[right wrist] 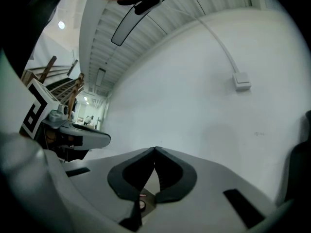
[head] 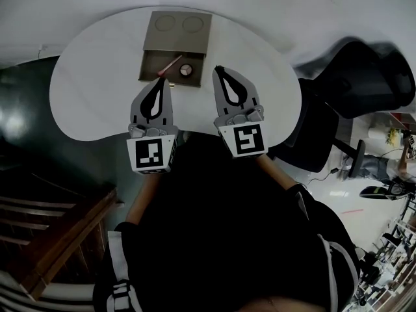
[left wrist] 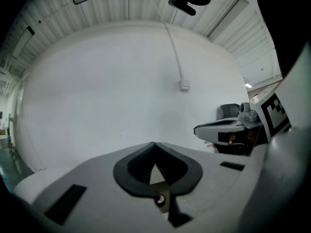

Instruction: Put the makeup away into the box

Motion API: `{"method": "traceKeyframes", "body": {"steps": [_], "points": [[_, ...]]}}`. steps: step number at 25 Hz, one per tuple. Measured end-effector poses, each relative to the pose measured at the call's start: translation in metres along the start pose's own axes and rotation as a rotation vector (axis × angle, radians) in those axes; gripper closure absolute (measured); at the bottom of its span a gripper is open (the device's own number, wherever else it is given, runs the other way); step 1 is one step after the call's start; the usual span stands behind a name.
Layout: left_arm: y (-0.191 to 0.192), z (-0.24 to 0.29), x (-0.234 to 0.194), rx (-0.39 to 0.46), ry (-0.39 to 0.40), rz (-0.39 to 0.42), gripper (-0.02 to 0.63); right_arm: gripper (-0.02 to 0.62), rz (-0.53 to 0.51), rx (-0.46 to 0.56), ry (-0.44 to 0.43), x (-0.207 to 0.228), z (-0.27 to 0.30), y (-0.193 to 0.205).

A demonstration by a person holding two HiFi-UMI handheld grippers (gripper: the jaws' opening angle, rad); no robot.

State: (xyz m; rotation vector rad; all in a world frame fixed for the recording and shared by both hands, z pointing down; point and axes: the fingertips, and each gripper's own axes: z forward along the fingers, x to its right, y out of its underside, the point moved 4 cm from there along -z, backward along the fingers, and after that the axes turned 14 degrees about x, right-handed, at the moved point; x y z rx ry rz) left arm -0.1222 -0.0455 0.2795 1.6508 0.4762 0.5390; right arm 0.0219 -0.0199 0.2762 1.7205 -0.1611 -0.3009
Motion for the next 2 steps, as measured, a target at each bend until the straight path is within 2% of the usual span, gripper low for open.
{"method": "traceKeyframes", "body": {"steps": [2], "points": [[0.0001, -0.0020, -0.0015, -0.006, 0.003, 0.006, 0.598, 0.574, 0.004, -0.006, 0.004, -0.0023, -0.0017, 0.0014]]}}
